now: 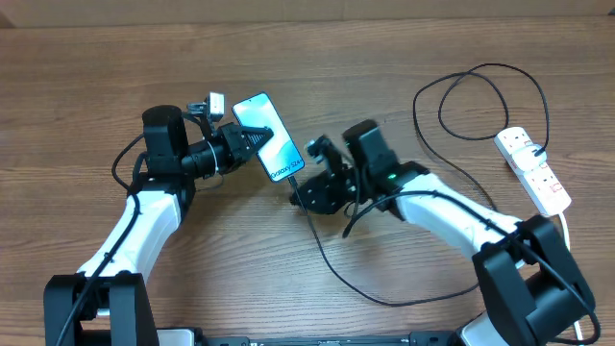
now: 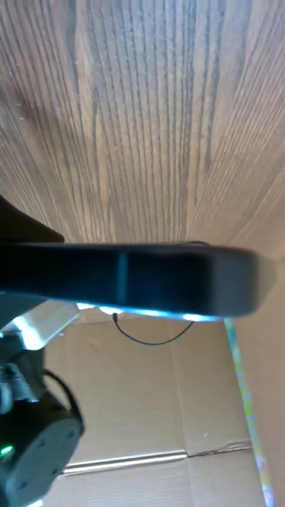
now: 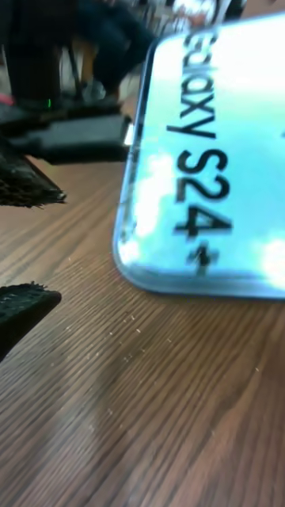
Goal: Plug charger to phone and switch on socket
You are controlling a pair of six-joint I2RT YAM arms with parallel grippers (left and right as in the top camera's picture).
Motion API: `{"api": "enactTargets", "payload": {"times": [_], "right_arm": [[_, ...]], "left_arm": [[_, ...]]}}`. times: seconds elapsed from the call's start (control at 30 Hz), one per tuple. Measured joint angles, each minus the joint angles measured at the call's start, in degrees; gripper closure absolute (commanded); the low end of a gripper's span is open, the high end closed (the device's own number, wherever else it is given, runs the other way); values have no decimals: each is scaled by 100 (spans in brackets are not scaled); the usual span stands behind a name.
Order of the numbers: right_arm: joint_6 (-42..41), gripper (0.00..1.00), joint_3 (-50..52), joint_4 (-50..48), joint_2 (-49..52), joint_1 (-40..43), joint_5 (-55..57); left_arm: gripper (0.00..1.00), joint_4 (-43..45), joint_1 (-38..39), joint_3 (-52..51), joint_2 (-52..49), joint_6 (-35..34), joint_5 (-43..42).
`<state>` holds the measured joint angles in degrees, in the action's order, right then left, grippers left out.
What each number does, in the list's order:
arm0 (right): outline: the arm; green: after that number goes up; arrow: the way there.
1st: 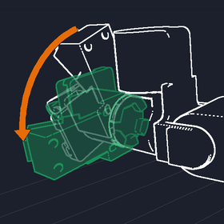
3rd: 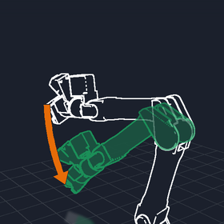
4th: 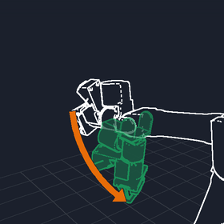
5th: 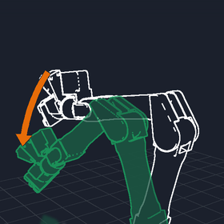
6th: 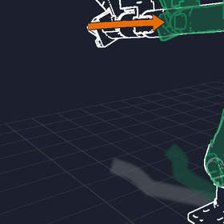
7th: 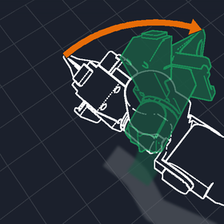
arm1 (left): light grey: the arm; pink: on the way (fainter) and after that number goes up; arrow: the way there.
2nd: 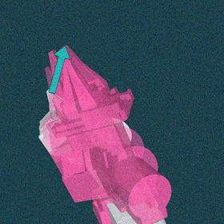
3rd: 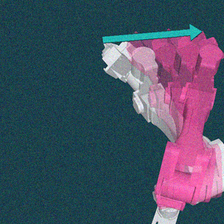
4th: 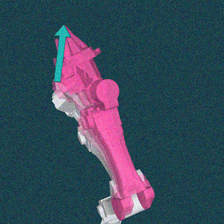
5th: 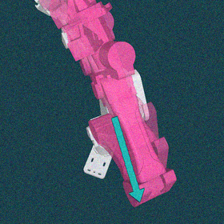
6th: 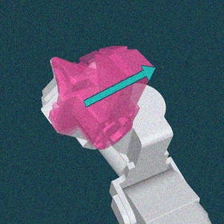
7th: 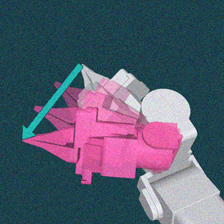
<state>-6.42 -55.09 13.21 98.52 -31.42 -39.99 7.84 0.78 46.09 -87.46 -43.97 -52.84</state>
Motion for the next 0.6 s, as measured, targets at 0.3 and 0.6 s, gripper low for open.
{"api": "enactTargets", "payload": {"times": [0.3,0.6], "right_arm": [[-92,54,0,538,-129,-48,1803],[-286,51,0,1235,-1703,-44,1967]], "left_arm": [[96,-468,-2,0,0,481,131],[96,-682,109,0,0,669,354]]}}
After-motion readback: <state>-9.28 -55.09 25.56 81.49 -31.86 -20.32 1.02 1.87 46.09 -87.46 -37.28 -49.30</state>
